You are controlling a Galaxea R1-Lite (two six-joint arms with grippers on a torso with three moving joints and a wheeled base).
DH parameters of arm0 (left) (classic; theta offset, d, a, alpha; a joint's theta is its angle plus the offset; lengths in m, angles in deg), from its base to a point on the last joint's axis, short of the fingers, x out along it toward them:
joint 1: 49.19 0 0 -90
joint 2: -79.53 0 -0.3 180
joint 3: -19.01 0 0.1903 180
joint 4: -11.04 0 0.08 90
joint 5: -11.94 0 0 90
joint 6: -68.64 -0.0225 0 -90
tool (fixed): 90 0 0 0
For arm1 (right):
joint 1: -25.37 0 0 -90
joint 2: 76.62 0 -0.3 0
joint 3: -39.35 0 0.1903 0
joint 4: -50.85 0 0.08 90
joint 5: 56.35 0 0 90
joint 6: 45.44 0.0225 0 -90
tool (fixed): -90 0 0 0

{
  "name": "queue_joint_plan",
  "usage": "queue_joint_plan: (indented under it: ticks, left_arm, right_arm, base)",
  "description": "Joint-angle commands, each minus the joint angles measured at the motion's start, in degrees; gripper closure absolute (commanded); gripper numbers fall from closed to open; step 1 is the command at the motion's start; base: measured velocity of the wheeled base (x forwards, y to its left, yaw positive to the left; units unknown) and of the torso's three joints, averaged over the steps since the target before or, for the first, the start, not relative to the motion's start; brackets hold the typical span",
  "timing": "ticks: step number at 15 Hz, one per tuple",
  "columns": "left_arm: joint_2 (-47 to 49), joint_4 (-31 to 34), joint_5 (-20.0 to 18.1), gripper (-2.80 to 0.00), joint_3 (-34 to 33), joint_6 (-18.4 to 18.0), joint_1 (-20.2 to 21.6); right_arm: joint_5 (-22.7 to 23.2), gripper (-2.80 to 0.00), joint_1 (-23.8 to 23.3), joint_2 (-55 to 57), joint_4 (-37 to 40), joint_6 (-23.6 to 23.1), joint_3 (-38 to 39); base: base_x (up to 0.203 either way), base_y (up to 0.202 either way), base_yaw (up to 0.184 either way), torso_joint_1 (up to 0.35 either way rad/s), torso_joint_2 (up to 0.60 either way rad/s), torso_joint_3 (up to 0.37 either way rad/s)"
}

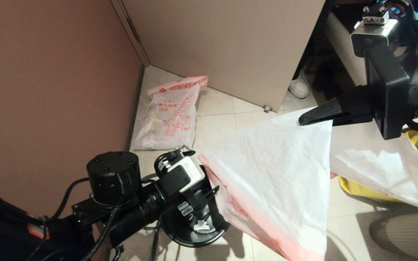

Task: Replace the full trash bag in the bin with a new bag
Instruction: Put the new garbage bag on the trash can

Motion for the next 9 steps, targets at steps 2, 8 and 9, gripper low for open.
queue_joint_plan:
  ticks: [2,8,9]
  left_arm:
    - [4.1,-0.8,2.0,-2.80,3.9,-0.6,-0.5]
    - [13.4,-16.3,5.9,0.00,11.0,-3.2,-0.2]
    - [14.6,-19.8,6.8,0.00,11.7,-4.3,-0.1]
  right_arm:
    - [0.2,0.00,2.1,0.1,1.3,0.2,-0.8]
    - [0.2,0.00,3.3,-0.2,3.0,0.2,-1.0]
    - [0.2,0.00,3.3,-0.3,3.1,0.2,-1.0]
  base:
    - [0.000,0.000,0.000,0.000,0.00,0.000]
    - [0.000,0.000,0.000,0.000,0.00,0.000]
    - [0.000,0.000,0.000,0.000,0.00,0.000]
